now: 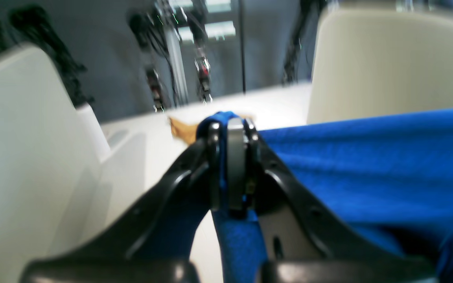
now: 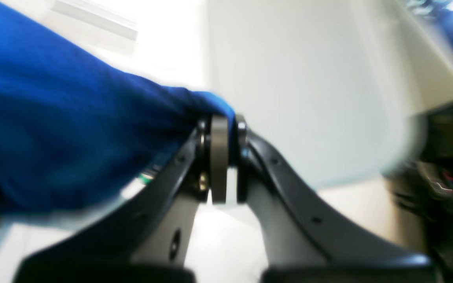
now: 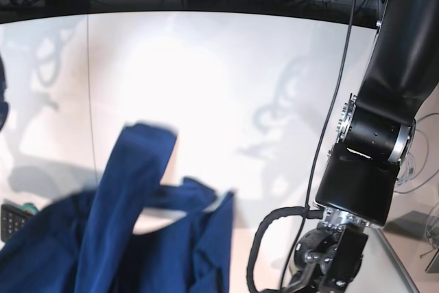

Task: Layout the t-shirt on the table in an organized manner, then fold the t-shirt properly
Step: 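Lift the shirt with both grippers and flap it flat onto the table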

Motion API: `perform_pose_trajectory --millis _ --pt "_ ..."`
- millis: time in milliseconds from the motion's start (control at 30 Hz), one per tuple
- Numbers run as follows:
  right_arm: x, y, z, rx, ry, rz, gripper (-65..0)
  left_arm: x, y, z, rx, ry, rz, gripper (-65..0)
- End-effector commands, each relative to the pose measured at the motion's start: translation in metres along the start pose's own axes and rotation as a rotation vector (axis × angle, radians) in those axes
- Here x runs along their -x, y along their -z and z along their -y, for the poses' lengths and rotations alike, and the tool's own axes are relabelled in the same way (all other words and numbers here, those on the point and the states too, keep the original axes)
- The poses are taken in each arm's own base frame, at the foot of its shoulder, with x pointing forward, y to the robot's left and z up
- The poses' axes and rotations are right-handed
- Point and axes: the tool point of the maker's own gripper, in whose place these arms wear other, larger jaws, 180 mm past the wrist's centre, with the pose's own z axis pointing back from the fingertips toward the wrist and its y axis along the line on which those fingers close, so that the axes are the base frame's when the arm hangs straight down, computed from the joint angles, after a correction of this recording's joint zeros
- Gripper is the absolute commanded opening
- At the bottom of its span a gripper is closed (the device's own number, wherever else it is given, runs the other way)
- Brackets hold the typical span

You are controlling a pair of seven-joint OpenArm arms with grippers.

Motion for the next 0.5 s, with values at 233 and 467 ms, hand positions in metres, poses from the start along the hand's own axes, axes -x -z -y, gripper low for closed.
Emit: perform_pose_trajectory --millis 233,467 --pt "0.058 -0.040 -0.010 0.088 -0.160 -0.116 -64.8 0.035 -0.051 0.020 0.029 -0.072 0.015 -65.0" --pt "0.209 -0.058 -0.091 -0.106 -0.106 -0.389 -64.8 0.159 -0.151 0.028 0.019 -0.007 -0.217 -65.0"
